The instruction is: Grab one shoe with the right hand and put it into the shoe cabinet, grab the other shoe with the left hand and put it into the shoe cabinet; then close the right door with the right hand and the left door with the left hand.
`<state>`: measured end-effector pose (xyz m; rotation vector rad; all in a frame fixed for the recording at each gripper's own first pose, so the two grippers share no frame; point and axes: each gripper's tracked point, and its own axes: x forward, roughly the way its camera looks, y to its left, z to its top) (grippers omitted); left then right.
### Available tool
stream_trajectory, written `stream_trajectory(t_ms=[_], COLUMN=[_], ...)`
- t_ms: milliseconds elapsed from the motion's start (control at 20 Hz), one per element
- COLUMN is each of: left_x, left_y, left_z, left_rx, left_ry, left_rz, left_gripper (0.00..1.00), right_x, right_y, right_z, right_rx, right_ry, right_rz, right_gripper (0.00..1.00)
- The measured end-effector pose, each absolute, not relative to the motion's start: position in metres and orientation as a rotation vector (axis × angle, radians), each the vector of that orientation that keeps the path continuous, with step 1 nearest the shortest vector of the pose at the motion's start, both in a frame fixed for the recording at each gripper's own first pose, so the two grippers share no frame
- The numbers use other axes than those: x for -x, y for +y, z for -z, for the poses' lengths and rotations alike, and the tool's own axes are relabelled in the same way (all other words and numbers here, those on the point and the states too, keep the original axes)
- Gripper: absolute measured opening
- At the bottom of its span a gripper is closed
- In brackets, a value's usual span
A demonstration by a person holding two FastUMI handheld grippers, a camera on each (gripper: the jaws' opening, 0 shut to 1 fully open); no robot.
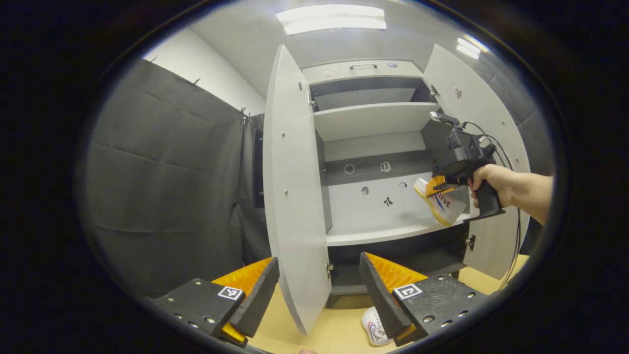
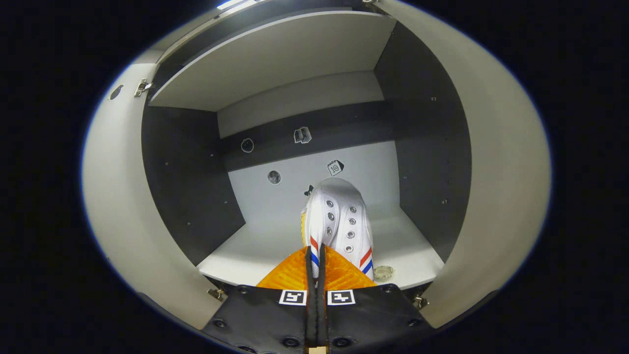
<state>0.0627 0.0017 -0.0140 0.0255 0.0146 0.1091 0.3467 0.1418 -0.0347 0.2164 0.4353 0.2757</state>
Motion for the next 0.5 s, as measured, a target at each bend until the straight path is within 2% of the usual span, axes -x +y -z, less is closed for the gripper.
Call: stream_trajectory(t_ms=[500], left_x=[-0.08], left_y=[-0.007], left_z=[0.03], left_rx=[-0.032], left_ry=[0.059], left_rz=[-0.114], left_gripper=[0.95], right_x=[-0.425], right_y=[0.155], right_z=[0.08], right_rx=[-0.164], right_ry=[0.519], right_rz=[-0.234], right_gripper=[0.01])
